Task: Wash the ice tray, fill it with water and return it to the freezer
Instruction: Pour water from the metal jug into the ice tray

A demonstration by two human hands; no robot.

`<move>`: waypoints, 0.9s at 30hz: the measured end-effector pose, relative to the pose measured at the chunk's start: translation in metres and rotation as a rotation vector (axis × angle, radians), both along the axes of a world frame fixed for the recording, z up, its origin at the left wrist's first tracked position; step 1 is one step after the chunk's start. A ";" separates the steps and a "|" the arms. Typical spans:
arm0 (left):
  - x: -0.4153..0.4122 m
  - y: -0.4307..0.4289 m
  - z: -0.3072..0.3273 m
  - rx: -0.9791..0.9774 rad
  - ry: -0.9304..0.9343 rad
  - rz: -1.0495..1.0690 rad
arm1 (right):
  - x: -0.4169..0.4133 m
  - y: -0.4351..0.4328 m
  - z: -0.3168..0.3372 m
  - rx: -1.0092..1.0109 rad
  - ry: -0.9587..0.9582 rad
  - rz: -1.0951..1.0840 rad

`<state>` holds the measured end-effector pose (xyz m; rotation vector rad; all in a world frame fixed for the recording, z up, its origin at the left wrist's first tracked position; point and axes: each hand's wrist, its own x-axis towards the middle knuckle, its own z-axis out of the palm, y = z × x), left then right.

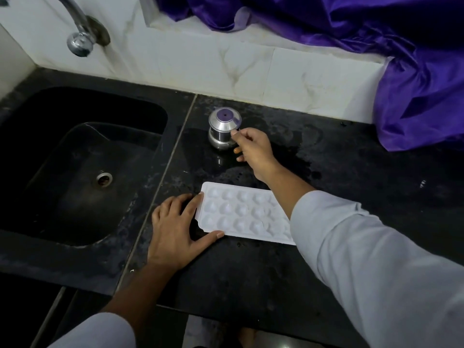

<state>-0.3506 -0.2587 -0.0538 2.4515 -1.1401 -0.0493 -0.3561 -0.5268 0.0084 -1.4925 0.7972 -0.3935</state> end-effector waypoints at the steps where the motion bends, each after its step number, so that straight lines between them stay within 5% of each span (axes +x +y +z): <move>1: 0.000 0.000 0.000 0.001 -0.001 -0.001 | 0.002 -0.003 0.000 0.056 -0.006 0.022; 12: -0.003 -0.002 0.004 0.019 0.001 0.008 | -0.055 -0.021 0.025 0.317 -0.253 0.075; 20: -0.005 -0.001 0.005 0.035 -0.025 0.011 | -0.165 -0.037 0.079 0.218 -0.351 -0.185; 27: -0.007 -0.002 0.005 0.036 -0.043 0.010 | -0.239 -0.044 0.072 0.091 -0.215 -0.383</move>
